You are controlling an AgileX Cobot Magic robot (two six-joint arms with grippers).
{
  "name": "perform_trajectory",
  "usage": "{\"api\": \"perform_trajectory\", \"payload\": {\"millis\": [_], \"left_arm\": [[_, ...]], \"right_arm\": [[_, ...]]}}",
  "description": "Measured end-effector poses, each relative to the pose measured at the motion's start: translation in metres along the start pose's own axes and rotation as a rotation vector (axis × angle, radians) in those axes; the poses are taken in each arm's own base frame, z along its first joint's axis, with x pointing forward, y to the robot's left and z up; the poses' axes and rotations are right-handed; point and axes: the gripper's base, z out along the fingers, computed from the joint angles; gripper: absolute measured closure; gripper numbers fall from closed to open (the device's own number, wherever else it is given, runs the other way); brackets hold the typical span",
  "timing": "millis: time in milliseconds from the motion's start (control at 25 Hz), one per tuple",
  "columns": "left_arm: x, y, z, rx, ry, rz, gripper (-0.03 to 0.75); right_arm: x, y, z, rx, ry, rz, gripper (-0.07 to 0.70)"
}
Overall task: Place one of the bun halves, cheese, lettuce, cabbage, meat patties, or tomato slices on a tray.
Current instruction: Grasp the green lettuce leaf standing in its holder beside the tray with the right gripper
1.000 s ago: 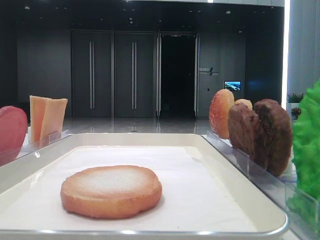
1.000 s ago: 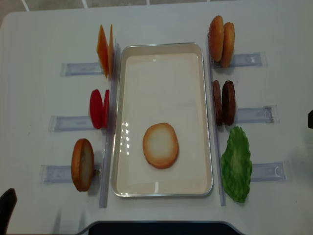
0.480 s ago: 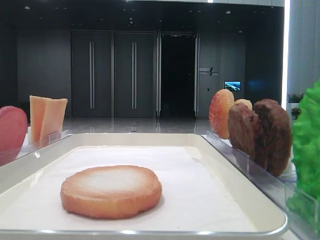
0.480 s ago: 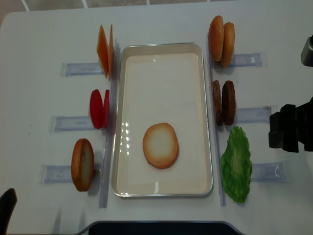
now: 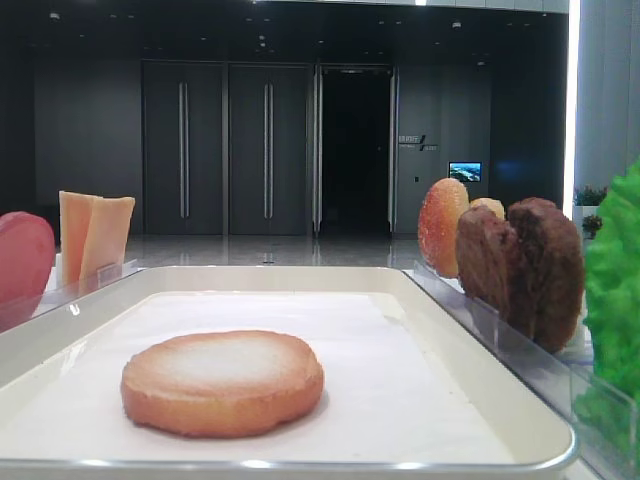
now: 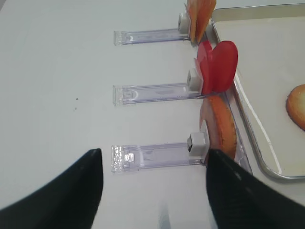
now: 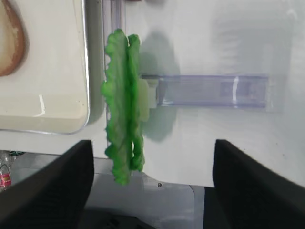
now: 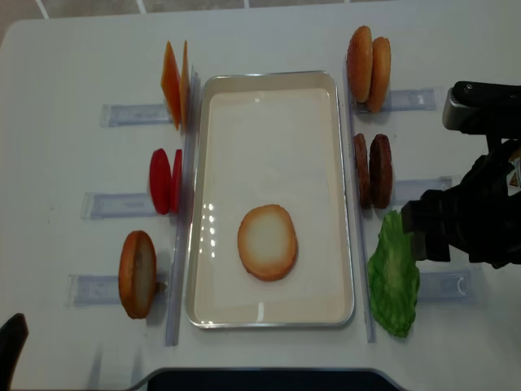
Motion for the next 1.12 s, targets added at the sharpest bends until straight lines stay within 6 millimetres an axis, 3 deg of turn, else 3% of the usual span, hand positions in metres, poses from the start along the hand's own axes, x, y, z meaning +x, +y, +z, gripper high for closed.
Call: {"api": "perform_trajectory", "payload": {"millis": [680, 1120], "left_arm": [[0.000, 0.000, 0.000, 0.001, 0.000, 0.000, 0.198], [0.000, 0.000, 0.000, 0.001, 0.000, 0.000, 0.198]], "right_arm": [[-0.020, 0.007, 0.030, 0.030, 0.032, 0.007, 0.107], [-0.021, 0.008, 0.031, 0.027, 0.029, -0.010, 0.107]]}}
